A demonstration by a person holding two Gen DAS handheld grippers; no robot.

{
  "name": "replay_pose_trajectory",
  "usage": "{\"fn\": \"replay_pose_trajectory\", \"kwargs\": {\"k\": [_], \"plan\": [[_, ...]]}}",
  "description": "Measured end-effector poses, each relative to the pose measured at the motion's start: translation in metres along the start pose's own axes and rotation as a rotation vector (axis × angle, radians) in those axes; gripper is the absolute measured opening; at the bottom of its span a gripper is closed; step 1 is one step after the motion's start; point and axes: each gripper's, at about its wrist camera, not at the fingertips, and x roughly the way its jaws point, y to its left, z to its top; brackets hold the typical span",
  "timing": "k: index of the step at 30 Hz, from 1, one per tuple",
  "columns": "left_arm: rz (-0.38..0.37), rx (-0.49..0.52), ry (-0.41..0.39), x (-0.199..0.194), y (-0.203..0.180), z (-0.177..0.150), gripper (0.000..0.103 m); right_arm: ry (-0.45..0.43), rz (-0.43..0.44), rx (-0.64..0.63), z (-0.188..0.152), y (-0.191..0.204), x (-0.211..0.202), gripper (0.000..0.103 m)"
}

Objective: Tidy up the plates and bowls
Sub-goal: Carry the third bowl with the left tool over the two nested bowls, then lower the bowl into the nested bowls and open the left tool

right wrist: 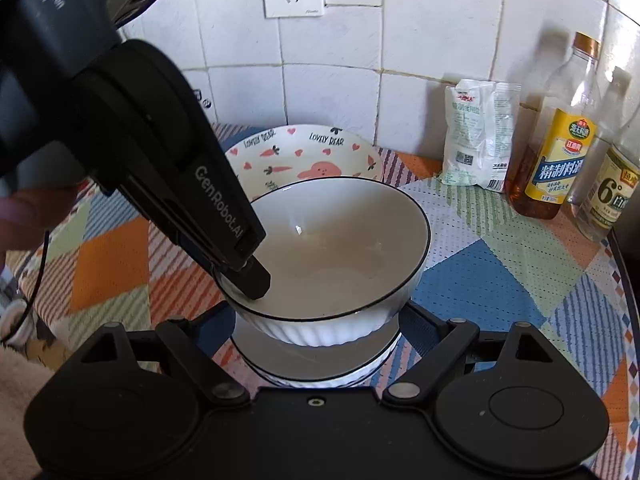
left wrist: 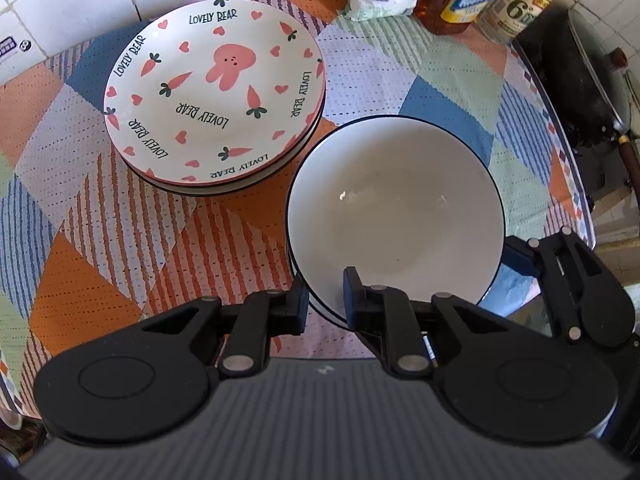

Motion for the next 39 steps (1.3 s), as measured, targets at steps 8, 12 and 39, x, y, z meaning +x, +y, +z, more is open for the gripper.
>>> {"fn": "replay_pose_trajectory", "kwargs": {"k": [8,12,39], "plan": [[0.041,0.045,0.031,0.007,-0.012,-0.01,0.019,0.031,-0.041,-0.058,-0.007,0.006,0.003,0.095],[0.13,0.137,0.003,0.012,-0.022,-0.013,0.02,0.031,-0.069,-0.069,-0.008,0.01,0.008,0.096],[0.041,0.138,-0.088,-0.044,-0.014,-0.023,0.024,-0.217,-0.244,0.075,-0.037,0.04,-0.04,0.101]]}}
